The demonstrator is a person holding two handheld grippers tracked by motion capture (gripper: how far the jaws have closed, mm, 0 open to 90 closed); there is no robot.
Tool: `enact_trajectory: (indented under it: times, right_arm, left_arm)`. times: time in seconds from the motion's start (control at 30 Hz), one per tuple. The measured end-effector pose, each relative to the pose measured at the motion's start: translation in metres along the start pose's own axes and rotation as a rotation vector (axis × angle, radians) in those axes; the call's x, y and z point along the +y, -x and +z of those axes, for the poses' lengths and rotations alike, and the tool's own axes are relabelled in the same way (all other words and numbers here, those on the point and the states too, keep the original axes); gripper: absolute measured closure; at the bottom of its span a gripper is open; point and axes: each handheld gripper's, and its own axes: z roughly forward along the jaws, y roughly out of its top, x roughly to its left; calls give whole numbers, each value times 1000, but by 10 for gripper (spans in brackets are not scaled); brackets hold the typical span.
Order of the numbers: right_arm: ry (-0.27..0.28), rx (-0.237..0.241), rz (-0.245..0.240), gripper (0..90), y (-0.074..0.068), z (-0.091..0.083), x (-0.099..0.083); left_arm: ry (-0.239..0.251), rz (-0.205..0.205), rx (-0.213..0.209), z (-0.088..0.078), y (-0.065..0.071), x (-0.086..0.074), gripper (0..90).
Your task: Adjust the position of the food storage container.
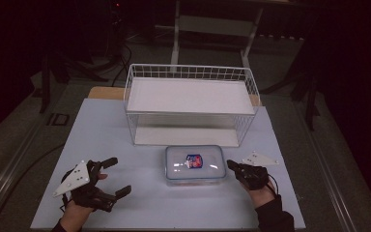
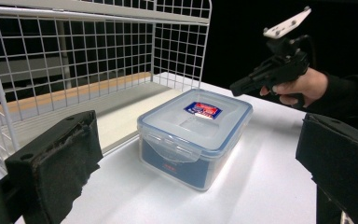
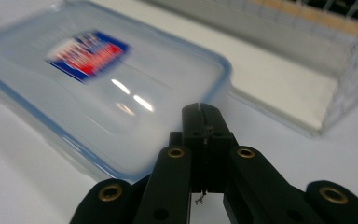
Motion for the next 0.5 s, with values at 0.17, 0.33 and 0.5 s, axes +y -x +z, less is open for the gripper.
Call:
enact_trajectory:
  times: [0.17, 0.33, 0.5]
  right_arm:
    - [-27, 5, 15, 898, 3, 7, -5]
    - [-35, -3, 4, 900, -1, 11, -5]
    - [-33, 20, 14, 900, -3, 11, -5]
  left_arm:
    - [0, -1, -3, 0, 0, 0, 0]
    - [-2, 0, -6, 1, 0, 0, 0]
    - [-6, -4, -9, 2, 0, -1, 0]
